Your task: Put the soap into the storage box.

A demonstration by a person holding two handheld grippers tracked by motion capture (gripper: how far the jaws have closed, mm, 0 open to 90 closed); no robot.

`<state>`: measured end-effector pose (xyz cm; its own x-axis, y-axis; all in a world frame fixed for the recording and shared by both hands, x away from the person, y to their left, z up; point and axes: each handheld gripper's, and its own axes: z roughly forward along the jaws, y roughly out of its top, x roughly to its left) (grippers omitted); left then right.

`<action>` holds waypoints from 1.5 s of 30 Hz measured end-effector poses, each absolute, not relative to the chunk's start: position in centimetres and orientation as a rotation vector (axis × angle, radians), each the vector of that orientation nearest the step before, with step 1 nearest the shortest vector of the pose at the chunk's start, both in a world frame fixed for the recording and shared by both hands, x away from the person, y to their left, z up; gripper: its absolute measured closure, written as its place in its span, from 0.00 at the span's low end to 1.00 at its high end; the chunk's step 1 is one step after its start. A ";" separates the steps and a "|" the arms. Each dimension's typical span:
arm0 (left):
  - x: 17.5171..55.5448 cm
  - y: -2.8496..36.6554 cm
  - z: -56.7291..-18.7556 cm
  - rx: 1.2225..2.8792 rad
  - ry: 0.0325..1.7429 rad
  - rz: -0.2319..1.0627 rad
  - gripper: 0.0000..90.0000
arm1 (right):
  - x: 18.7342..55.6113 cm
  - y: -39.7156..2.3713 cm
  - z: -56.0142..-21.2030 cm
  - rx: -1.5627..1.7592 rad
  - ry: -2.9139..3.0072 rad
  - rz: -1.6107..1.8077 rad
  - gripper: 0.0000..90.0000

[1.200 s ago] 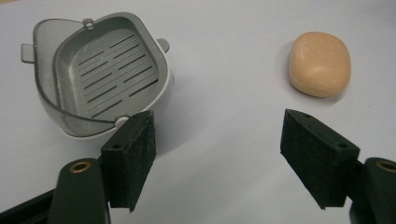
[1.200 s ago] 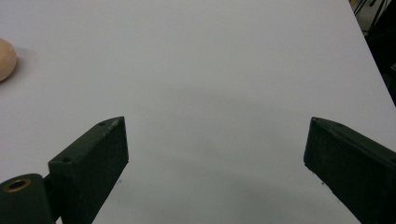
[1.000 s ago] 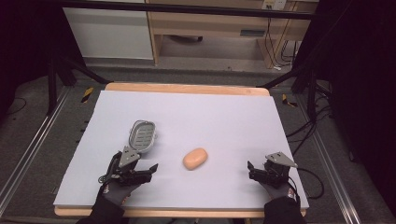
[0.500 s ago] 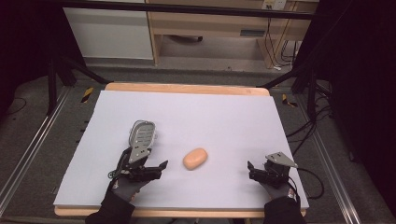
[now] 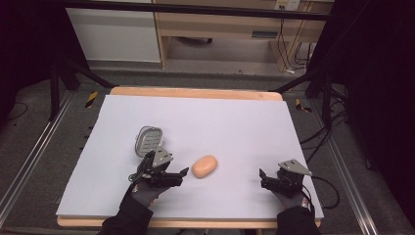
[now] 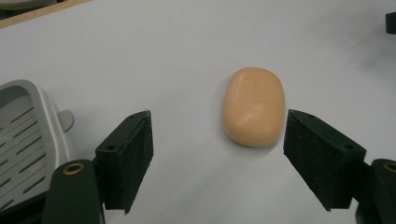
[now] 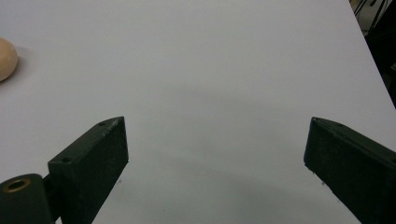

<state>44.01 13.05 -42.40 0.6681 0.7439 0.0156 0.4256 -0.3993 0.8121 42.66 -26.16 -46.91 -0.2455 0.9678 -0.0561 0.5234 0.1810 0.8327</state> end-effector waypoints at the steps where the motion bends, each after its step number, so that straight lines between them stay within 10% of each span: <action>1: 44.0 12.8 -42.4 2.046 0.904 0.485 0.26 | 42.7 -26.1 -46.9 1.401 1.858 0.947 0.07; 45: 47.5 6.6 -44.8 2.183 0.877 0.440 0.25 | 42.9 -25.9 -47.1 1.397 1.879 0.949 0.07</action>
<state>47.52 6.56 -44.77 0.7086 0.7044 0.0409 0.4543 -0.4998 0.7374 42.88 -25.93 -47.13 -0.2613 0.9639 -0.0519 0.5306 0.1883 0.8264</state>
